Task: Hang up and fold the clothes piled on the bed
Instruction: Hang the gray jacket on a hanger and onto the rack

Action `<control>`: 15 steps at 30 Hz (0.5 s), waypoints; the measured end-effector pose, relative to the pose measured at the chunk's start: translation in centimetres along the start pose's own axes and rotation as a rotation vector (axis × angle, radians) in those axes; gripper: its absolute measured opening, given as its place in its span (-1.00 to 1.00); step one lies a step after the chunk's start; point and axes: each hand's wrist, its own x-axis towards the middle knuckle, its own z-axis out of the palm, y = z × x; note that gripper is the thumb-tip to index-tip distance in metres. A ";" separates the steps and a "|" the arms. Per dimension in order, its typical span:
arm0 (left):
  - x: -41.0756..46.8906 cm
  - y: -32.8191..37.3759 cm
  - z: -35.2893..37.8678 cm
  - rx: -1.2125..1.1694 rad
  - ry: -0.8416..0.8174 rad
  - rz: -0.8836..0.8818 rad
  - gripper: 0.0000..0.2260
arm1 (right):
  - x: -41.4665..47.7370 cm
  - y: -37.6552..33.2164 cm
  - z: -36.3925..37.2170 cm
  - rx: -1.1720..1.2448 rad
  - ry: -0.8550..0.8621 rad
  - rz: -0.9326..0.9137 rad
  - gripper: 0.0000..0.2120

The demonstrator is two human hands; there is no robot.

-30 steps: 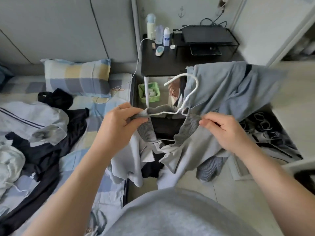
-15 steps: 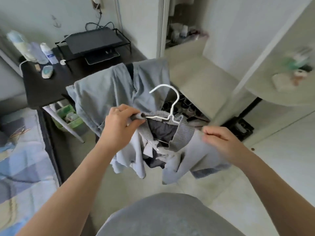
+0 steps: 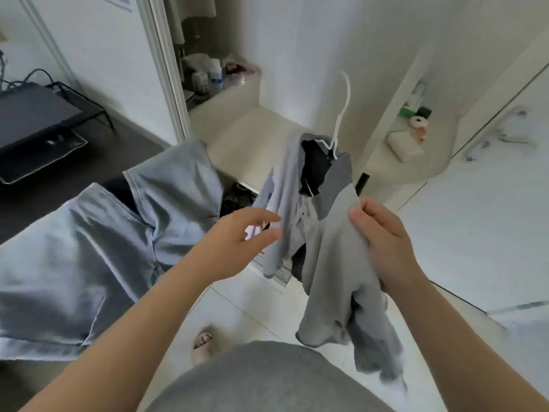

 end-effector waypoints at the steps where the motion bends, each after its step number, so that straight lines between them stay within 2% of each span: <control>1: 0.8 0.1 -0.8 -0.021 -0.049 0.024 -0.80 | 1.0 -0.4 1.0 0.018 0.021 -0.004 -0.76; 5: 3.3 0.8 -5.8 -0.062 -0.181 0.134 -0.75 | 6.1 -3.2 5.1 0.130 0.075 -0.052 -0.84; 9: 6.0 1.4 -10.3 -0.046 -0.242 0.229 -0.49 | 11.2 -6.1 8.8 0.237 0.111 -0.126 -0.84; 15: 10.7 3.6 -15.6 -0.004 -0.153 0.361 -0.30 | 18.6 -12.0 12.3 0.279 0.269 -0.255 -0.84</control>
